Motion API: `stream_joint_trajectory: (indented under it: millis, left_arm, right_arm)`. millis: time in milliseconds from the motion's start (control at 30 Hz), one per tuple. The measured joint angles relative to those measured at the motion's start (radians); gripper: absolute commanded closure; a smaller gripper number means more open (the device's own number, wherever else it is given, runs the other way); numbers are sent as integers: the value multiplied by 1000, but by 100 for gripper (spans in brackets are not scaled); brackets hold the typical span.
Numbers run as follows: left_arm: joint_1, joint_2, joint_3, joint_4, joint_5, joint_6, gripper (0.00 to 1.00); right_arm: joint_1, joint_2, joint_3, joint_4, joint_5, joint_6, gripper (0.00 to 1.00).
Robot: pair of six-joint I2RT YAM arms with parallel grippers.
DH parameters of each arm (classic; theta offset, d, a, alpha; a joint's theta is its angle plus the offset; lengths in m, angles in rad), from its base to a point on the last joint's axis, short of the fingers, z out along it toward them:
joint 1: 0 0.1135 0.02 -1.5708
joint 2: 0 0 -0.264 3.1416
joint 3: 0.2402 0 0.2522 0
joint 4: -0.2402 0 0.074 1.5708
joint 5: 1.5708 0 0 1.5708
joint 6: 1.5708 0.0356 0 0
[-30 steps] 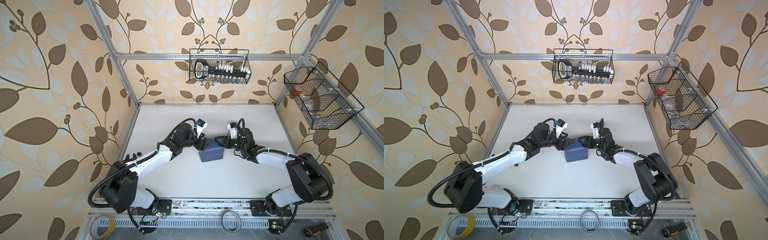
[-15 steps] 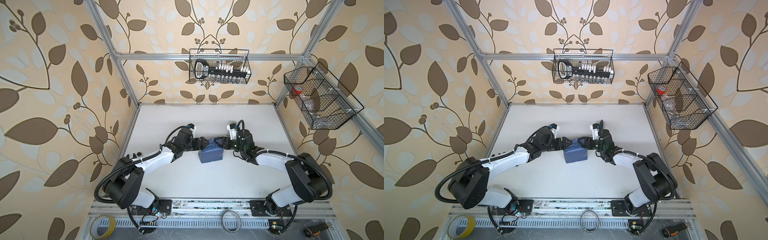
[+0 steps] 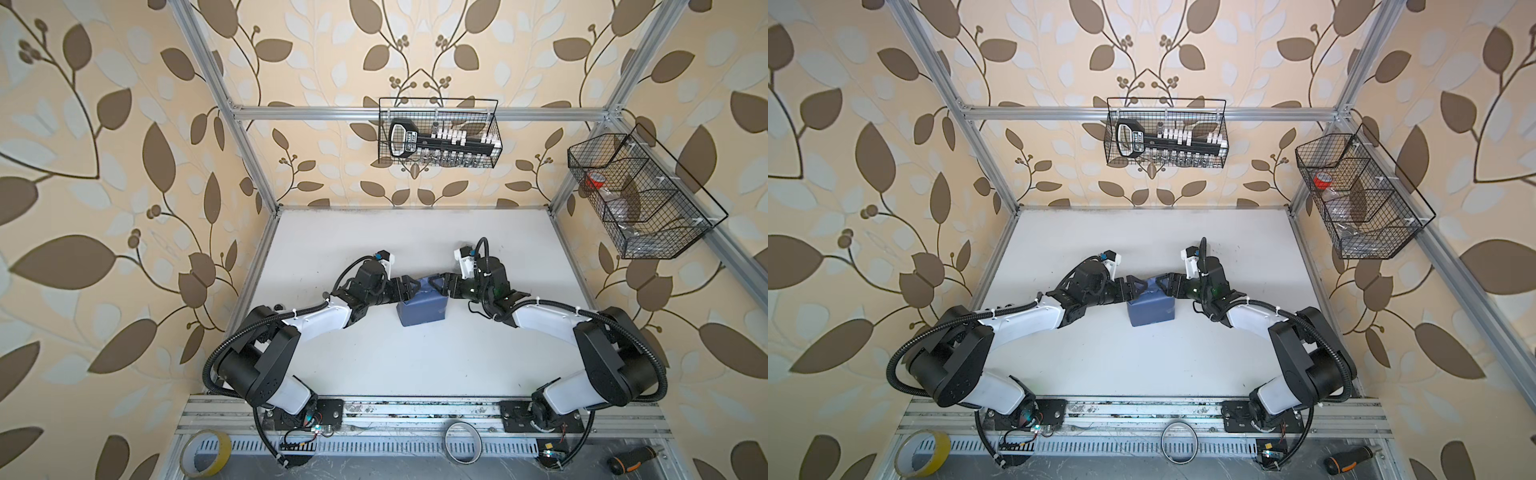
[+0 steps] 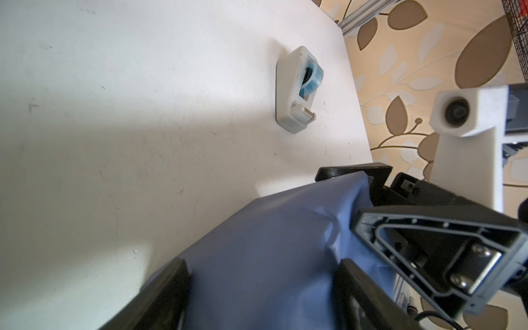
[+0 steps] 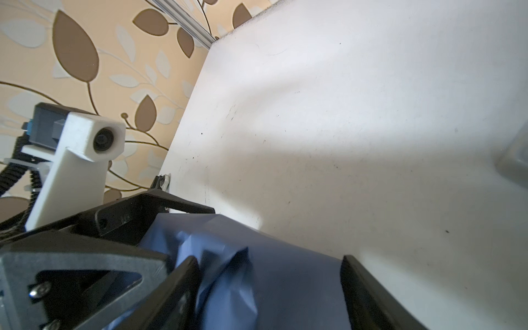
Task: Wrap a gift box in wrapping paper
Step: Fold the wrapping paper for the gift box.
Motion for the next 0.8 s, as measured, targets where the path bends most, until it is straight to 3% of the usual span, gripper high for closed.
stream_joint_trajectory:
  millis: [267,800]
  left_arm:
    - [0,-3,-28,51,-1,1,18]
    - [-1,-19,-29,19,44,-37,14]
  right_arm:
    - [15,-28,25,-82,-14,-5,10]
    - [45,-76,-97,7,0,-21,10]
